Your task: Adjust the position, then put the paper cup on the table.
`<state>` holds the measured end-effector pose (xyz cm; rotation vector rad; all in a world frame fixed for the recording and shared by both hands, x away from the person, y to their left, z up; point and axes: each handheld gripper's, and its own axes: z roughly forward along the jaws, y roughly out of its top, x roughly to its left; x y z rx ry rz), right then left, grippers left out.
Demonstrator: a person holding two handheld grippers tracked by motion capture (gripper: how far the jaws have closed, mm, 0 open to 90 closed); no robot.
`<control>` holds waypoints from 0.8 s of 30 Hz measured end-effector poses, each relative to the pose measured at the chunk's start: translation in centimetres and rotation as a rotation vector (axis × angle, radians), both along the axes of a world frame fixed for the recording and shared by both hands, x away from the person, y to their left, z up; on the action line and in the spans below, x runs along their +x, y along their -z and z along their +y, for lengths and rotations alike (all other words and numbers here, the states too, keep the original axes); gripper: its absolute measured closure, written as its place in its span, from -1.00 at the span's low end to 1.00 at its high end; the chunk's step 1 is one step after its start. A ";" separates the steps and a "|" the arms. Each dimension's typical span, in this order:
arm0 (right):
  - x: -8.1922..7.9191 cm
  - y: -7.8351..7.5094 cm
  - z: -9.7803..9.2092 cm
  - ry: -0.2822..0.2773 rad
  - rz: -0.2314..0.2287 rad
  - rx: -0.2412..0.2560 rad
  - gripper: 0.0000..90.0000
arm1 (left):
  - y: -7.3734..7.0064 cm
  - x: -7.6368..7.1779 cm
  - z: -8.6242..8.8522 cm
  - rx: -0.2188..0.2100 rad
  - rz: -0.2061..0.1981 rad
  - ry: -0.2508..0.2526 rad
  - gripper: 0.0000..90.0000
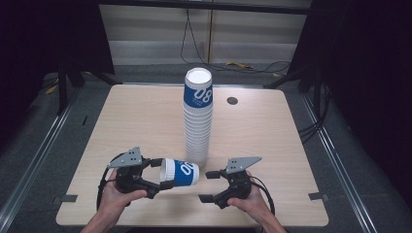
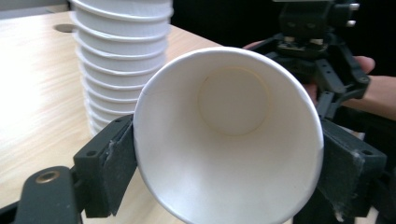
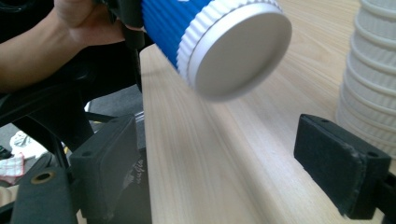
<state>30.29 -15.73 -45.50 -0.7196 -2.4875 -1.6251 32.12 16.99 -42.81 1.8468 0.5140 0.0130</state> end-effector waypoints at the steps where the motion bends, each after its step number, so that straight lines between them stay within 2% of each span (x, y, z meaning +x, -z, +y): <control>1: 0.0 0.0 -0.1 0.003 -0.002 -0.003 -0.69 | 0.0 0.1 0.1 0.005 -0.002 -0.004 -0.64; 8: 0.1 0.2 -0.1 0.014 0.000 -0.026 -0.67 | -0.6 0.5 1.1 0.055 0.002 -0.046 -0.64; 13: 0.3 0.0 -0.4 0.028 0.001 -0.028 -0.66 | -0.6 1.3 1.8 0.061 0.050 -0.085 -0.65; 16: 0.5 0.0 -0.6 0.039 -0.004 -0.029 -0.65 | -0.6 1.6 2.1 0.093 0.048 -0.105 -0.65; 19: 0.5 0.0 -0.7 0.047 0.000 -0.033 -0.65 | -0.8 1.8 2.6 0.082 0.065 -0.121 -0.65; 21: 0.5 0.1 -0.6 0.047 0.000 -0.033 -0.65 | -1.1 2.1 3.1 0.091 0.055 -0.127 -0.65; 22: 0.5 0.0 -0.6 0.045 -0.004 -0.035 -0.64 | -1.3 2.2 3.5 0.085 0.048 -0.142 -0.65; 24: 0.5 0.0 -0.6 0.041 -0.004 -0.032 -0.64 | -1.4 2.4 4.0 0.072 0.063 -0.167 -0.65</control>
